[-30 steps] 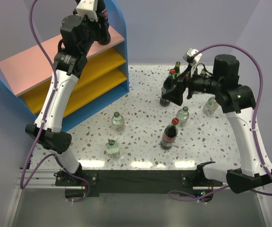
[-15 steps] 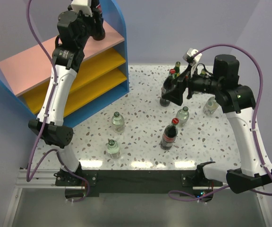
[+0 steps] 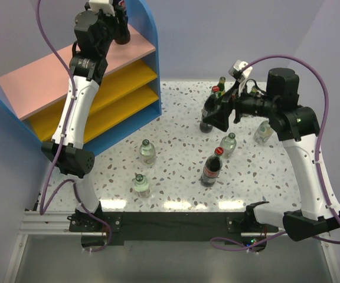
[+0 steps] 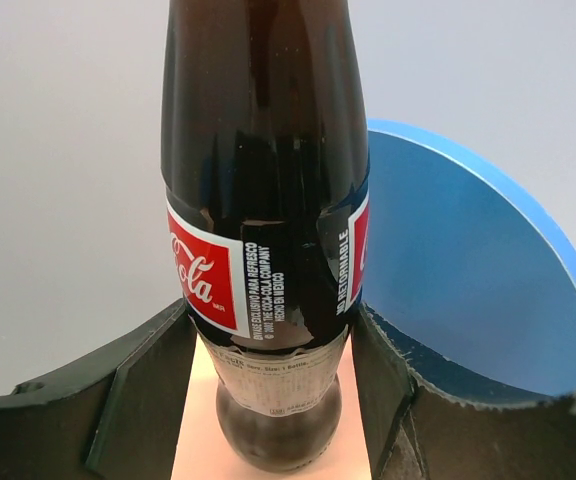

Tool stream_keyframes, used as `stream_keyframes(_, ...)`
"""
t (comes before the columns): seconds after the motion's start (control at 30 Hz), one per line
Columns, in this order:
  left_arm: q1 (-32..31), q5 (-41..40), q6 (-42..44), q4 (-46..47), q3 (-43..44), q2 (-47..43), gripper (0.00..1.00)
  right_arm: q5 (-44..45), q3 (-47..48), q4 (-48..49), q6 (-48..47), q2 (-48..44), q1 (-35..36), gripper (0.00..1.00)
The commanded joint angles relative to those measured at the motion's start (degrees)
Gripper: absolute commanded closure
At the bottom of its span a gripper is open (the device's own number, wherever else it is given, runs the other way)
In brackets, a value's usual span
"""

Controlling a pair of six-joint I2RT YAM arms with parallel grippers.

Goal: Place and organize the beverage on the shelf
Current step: Place the drink on the shelf.

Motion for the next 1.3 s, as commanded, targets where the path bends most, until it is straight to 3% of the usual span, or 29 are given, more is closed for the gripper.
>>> stream_keyframes(0.0, 1.00, -0.32, -1.21, 1.56, 2.16, 1.29, 0.49, 0.98, 1.50, 0.59, -1.04, -0.63, -0.35, 0.01)
stream_keyframes(0.13, 1.00, -0.06, -1.39, 1.56, 2.16, 1.20, 0.39, 0.89, 1.51, 0.77, -0.86, -0.80, -0.53, 0.01)
stream_keyframes(0.27, 1.00, 0.38, -1.83, 1.21, 1.90, 0.24, 0.18, 0.72, 1.59, 0.77, -0.51, -0.98, -0.70, 0.01)
stream_keyframes(0.37, 1.00, 0.91, -2.09, 0.85, 1.46, -1.34, 0.12, 0.45, 1.51, 0.77, -0.42, -1.24, -0.70, 0.01)
stream_keyframes(0.9, 1.00, 0.65, -2.09, -4.68, -8.29, -15.58, 0.03, 0.45, 1.15, -1.78, -2.27, -3.88, -0.70, 0.01)
stream_keyframes(1.13, 1.00, 5.82, -4.19, -10.65, -12.42, -25.59, 0.03, -3.85, 2.30, -10.73, -13.33, -4.40, -0.70, 0.01)
stream_keyframes(1.27, 0.91, 9.34, -6.13, -13.38, -20.33, -33.94, 0.01, -6.22, 1.86, -18.19, -22.28, -4.49, -0.70, 0.01)
